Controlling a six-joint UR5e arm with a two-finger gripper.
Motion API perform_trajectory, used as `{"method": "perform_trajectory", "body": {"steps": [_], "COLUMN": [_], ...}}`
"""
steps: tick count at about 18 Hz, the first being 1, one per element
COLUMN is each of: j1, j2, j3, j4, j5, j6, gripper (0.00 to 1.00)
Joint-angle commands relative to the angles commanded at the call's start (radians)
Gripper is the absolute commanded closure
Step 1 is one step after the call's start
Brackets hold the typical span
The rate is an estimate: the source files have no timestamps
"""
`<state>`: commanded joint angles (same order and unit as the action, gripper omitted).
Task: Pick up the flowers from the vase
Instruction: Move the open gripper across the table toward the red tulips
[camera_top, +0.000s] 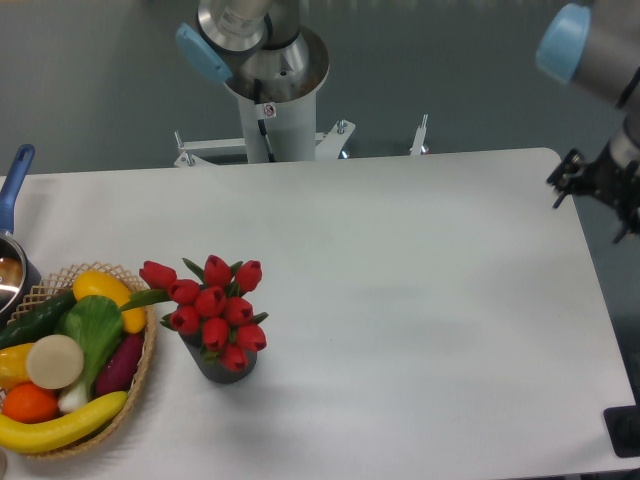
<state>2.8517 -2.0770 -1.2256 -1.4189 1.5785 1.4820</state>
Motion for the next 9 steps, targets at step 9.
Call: {"method": "perform_trajectory", "body": {"steps": [9], "j1": [-0.008], "j2": [0.008], "j3": [-0.022], "j4": [0.023], "j5": [-0.02], "j6": [-0.005], "gripper": [0.0]}}
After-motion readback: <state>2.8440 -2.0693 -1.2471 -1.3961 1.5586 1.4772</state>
